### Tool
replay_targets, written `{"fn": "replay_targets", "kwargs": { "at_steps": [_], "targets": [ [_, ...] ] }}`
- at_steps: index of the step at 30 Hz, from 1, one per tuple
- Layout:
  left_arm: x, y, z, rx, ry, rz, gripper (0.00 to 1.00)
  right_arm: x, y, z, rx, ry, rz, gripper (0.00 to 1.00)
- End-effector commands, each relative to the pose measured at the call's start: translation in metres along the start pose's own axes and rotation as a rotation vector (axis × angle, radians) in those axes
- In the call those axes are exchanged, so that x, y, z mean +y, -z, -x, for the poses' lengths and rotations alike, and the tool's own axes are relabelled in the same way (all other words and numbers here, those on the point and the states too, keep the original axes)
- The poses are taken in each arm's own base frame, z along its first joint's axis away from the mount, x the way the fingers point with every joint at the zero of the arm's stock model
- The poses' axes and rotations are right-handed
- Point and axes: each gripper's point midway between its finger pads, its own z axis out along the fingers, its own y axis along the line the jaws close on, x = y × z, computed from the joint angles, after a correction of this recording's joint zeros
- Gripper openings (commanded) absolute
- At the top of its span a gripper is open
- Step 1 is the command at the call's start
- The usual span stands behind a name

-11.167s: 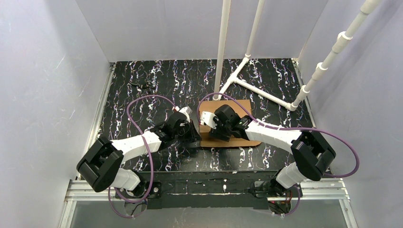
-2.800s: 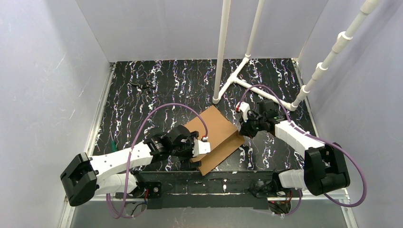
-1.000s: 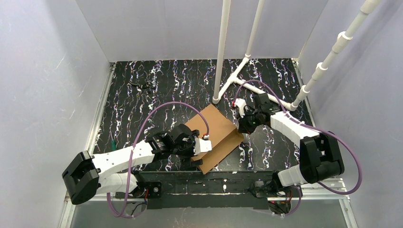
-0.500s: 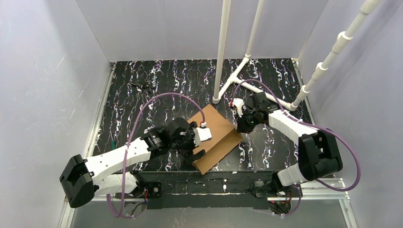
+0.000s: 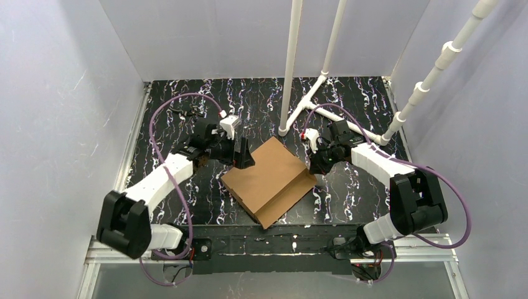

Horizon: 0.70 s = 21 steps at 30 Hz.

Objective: Fold the paper box

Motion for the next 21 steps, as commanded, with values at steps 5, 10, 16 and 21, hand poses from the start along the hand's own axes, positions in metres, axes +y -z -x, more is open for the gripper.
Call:
{"fn": "replay_targets", "kwargs": {
  "at_steps": [5,10,16,21],
  "targets": [
    [0.006,-0.032,-0.008,0.112,0.095,-0.094,0.98,0.003,-0.001,0.007,0.000,0.002,0.029,0.01],
    [0.008,-0.040,-0.019,0.170,0.093,-0.124,0.98,0.000,-0.002,0.010,-0.006,0.006,0.028,0.01],
    [0.007,-0.046,-0.025,0.209,0.109,-0.149,0.90,-0.006,-0.002,0.020,-0.010,0.013,0.018,0.01],
    [0.007,-0.048,-0.028,0.225,0.114,-0.161,0.87,-0.005,-0.005,0.027,-0.006,0.034,0.019,0.01]
  ]
}}
